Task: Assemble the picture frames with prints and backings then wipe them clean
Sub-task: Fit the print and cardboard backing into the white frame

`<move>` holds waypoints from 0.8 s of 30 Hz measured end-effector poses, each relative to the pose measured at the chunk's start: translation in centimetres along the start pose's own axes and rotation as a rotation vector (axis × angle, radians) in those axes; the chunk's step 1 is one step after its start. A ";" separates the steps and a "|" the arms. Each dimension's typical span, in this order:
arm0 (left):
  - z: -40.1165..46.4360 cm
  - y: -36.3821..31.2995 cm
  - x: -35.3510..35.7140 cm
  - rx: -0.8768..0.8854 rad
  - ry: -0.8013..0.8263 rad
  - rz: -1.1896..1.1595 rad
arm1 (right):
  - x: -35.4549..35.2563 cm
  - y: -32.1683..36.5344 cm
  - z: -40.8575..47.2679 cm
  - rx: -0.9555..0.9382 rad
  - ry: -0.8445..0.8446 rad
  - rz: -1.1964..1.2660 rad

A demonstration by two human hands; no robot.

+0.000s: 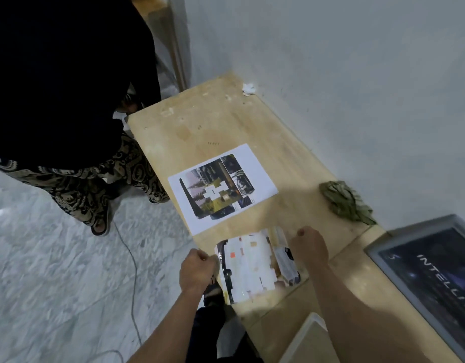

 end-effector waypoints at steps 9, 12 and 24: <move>-3.6 5.4 2.8 -0.224 0.059 -0.270 | 1.9 -1.7 -5.3 -0.026 0.164 0.095; -4.7 5.2 1.5 -0.233 0.039 -0.349 | 1.6 -2.4 -6.6 0.008 0.227 0.161; -1.4 9.3 6.3 -0.121 0.094 -0.153 | -0.7 -8.9 -9.7 0.064 0.210 0.213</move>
Point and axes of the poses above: each hand's wrist, its own z-axis towards the middle knuckle, its own x-axis out of the palm, y = z × x, the point moved 8 cm from there along z, towards the middle knuckle, and after that the axes turned 13 degrees about -y, right-handed, at the moved point
